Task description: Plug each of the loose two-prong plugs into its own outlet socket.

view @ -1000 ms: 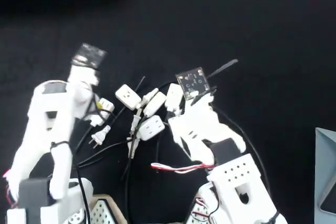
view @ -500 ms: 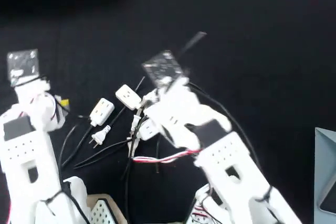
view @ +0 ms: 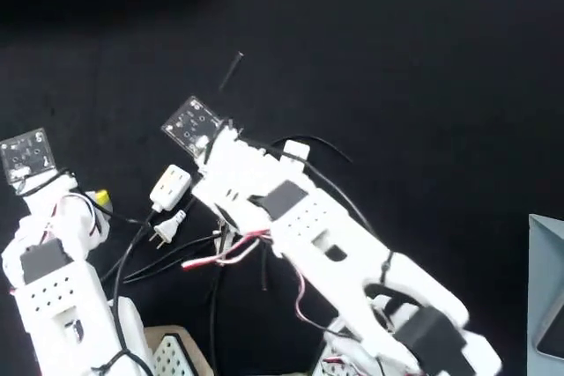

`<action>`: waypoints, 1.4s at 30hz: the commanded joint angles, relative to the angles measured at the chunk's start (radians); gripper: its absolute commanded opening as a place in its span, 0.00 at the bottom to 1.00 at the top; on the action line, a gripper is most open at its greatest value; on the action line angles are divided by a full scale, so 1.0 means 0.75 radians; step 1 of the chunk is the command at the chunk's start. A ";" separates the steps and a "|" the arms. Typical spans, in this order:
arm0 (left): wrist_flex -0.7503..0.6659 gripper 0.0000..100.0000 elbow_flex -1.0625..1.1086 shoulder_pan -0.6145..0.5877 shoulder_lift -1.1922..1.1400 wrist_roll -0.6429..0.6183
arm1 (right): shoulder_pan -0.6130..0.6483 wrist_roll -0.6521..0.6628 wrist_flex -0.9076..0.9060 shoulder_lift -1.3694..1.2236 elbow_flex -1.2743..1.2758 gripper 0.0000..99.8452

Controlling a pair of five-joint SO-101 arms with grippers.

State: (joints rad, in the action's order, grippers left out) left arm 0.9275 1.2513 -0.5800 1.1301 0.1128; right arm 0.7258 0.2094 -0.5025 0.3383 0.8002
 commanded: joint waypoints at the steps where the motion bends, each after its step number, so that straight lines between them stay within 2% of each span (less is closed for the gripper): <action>1: -0.031 0.24 0.034 -0.001 0.043 -0.010 | 0.043 0.010 0.057 -0.073 -0.130 0.01; 8: -0.129 0.24 0.132 -0.007 0.063 -0.010 | 0.084 0.088 0.065 -0.236 -0.271 0.01; 21: -0.137 0.24 0.144 -0.001 0.063 -0.010 | 0.084 0.104 0.117 -0.588 -0.517 0.01; 42: -0.139 0.24 0.144 -0.001 0.063 -0.010 | 0.125 0.104 0.160 -0.615 -0.478 0.01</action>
State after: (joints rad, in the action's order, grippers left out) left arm 0.8447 1.3617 -0.5800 1.1653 0.1128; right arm 0.8163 0.2785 -0.4043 -0.1281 0.4657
